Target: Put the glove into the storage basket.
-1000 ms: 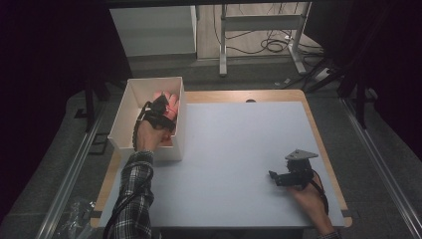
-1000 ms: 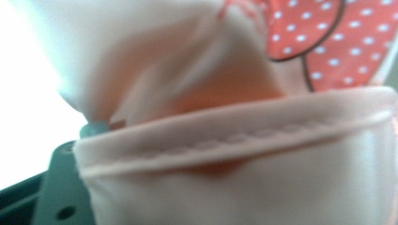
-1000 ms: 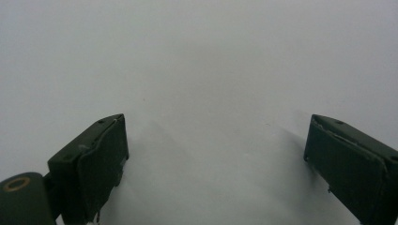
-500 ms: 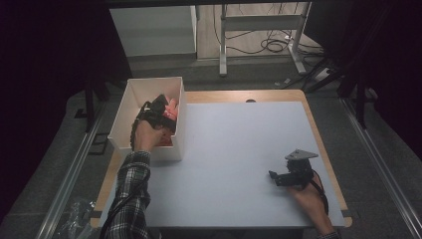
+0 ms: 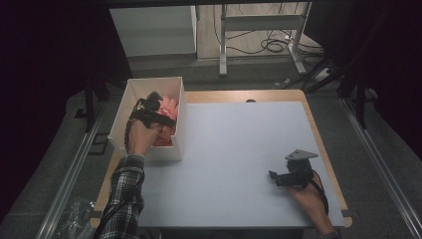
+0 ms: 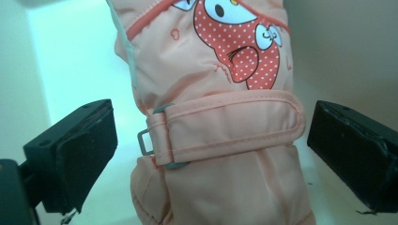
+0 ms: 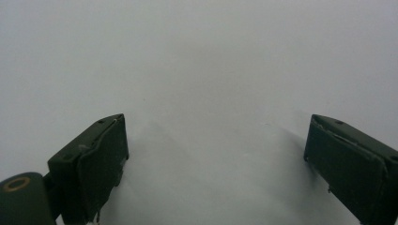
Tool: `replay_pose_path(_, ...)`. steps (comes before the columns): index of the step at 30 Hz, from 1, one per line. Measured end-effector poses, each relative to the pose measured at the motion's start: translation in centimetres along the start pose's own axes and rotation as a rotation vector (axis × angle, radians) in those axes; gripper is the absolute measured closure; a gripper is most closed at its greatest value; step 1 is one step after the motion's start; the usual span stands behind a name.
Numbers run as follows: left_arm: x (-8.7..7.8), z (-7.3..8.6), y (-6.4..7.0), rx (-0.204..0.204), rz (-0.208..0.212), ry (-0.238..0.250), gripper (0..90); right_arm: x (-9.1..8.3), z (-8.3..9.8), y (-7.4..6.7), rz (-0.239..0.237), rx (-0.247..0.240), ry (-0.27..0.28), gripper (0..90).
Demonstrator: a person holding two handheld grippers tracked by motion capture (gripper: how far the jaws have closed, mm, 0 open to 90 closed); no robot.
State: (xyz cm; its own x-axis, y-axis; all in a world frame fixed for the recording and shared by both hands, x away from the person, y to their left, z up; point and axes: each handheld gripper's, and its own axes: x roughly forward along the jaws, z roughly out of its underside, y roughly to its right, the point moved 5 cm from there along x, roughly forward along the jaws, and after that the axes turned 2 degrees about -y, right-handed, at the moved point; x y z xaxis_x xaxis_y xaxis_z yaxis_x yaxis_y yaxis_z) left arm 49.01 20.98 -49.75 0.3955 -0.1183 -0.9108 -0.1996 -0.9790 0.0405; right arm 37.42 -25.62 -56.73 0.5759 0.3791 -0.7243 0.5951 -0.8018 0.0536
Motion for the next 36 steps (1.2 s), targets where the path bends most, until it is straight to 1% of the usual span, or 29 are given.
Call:
replay_pose_path(5,-0.5,0.2,-0.1,0.01,0.023,0.046,2.2,0.0,0.0,0.0,0.0,0.0,0.0,6.8)
replay_pose_path(8,-1.0,0.3,-0.1,0.02,0.028,0.069,2.1,0.0,0.0,0.0,0.0,-0.001,0.0,6.9)
replay_pose_path(13,-2.3,0.4,0.1,0.037,0.042,0.123,2.1,0.0,0.0,0.0,0.0,0.0,0.0,6.9)
replay_pose_path(15,-2.9,0.4,0.1,0.053,0.048,0.147,2.1,0.0,0.0,0.0,0.0,0.0,0.0,6.9)
replay_pose_path(18,-3.6,0.5,0.4,0.064,0.056,0.172,2.2,0.0,0.0,0.0,0.0,0.0,0.0,6.9)
replay_pose_path(24,-5.0,0.7,1.1,0.107,0.079,0.222,2.2,0.0,0.0,0.0,0.0,0.0,0.0,6.9)
replay_pose_path(28,-5.6,0.9,1.5,0.127,0.094,0.235,2.6,0.0,0.0,0.0,0.001,-0.001,0.0,6.9)
replay_pose_path(32,-6.5,1.0,2.1,0.136,0.128,0.251,3.4,0.0,0.0,0.0,0.001,-0.001,0.0,6.8)
replay_pose_path(34,-6.9,1.1,2.6,0.148,0.152,0.264,3.6,0.0,0.0,0.0,0.001,-0.001,0.0,6.8)
replay_pose_path(36,-7.3,1.1,3.0,0.157,0.163,0.272,3.7,0.0,0.0,0.0,0.001,-0.001,0.0,6.8)
